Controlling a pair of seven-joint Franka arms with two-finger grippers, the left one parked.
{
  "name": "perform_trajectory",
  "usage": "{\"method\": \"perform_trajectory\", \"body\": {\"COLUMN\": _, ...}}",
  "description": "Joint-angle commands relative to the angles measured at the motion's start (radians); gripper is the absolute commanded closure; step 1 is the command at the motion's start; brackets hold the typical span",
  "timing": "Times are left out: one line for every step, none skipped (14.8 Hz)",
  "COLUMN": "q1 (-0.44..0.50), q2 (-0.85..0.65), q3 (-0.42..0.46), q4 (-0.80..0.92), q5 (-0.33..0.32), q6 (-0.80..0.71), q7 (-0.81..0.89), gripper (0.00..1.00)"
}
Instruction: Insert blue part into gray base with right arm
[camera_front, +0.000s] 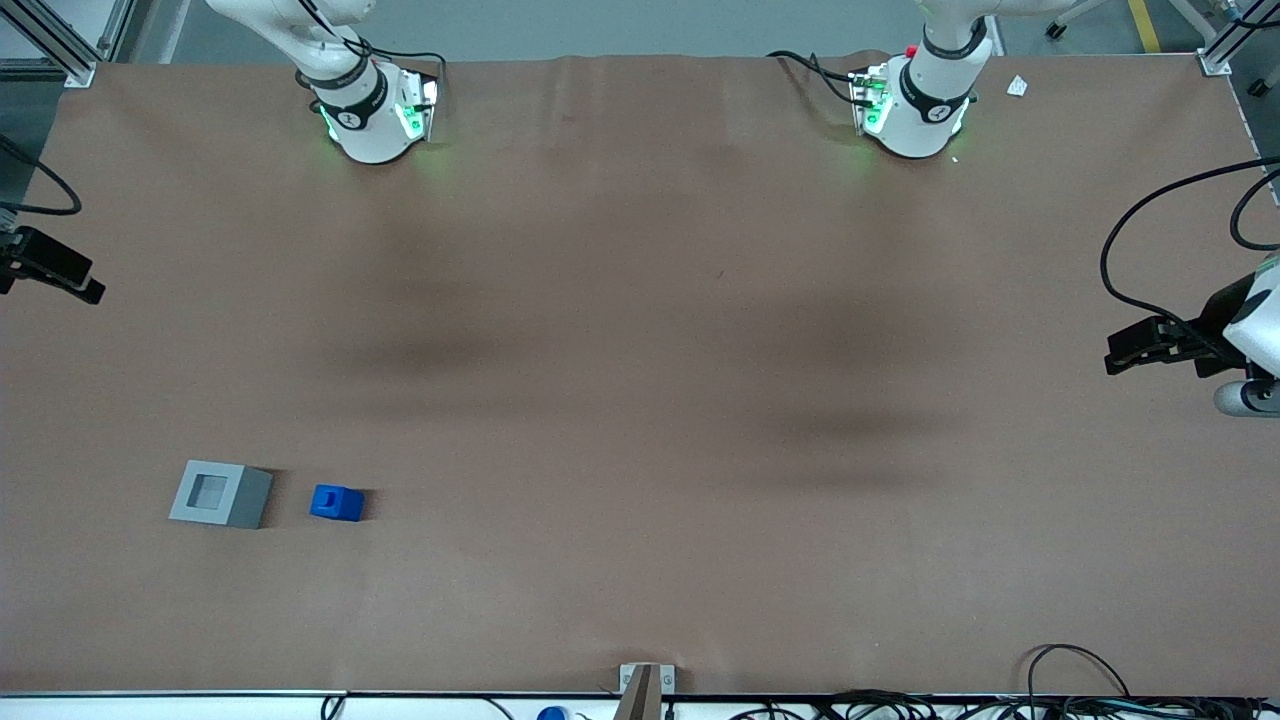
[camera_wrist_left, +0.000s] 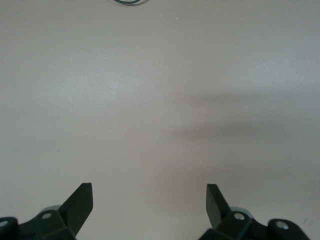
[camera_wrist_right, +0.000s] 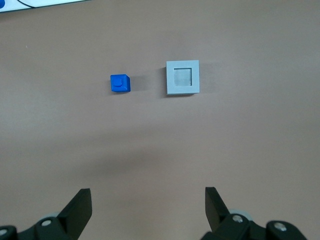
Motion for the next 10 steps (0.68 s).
{"method": "perform_trajectory", "body": {"q1": -0.005, "q2": -0.024, "q3": 0.005, "q4": -0.03, "q5": -0.016, "q6": 0.006, "q7": -0.007, "gripper": 0.0}}
{"method": "perform_trajectory", "body": {"q1": -0.005, "q2": -0.024, "q3": 0.005, "q4": -0.028, "q5": -0.015, "q6": 0.006, "q7": -0.007, "gripper": 0.0}}
{"method": "perform_trajectory", "body": {"q1": -0.005, "q2": -0.024, "q3": 0.006, "q4": -0.028, "q5": -0.016, "q6": 0.006, "q7": -0.007, "gripper": 0.0}}
{"method": "perform_trajectory", "body": {"q1": -0.006, "q2": -0.024, "q3": 0.005, "q4": -0.028, "q5": -0.015, "q6": 0.006, "q7": -0.007, "gripper": 0.0}}
{"method": "perform_trajectory", "body": {"q1": -0.006, "q2": -0.024, "q3": 0.006, "q4": -0.027, "q5": -0.016, "q6": 0.006, "q7": -0.007, "gripper": 0.0}}
{"method": "perform_trajectory", "body": {"q1": -0.006, "q2": -0.024, "q3": 0.006, "q4": -0.027, "q5": -0.016, "q6": 0.006, "q7": -0.006, "gripper": 0.0}}
{"method": "perform_trajectory", "body": {"q1": -0.002, "q2": -0.024, "q3": 0.005, "q4": -0.022, "q5": -0.024, "q6": 0.004, "q7": -0.006, "gripper": 0.0}}
{"method": "perform_trajectory", "body": {"q1": 0.001, "q2": -0.022, "q3": 0.006, "q4": -0.01, "q5": -0.057, "q6": 0.006, "q7": -0.007, "gripper": 0.0}}
{"method": "perform_trajectory", "body": {"q1": 0.003, "q2": -0.021, "q3": 0.009, "q4": -0.005, "q5": -0.068, "q6": 0.006, "q7": -0.006, "gripper": 0.0}}
{"method": "perform_trajectory", "body": {"q1": 0.001, "q2": -0.021, "q3": 0.009, "q4": -0.014, "q5": -0.064, "q6": 0.01, "q7": -0.004, "gripper": 0.0}}
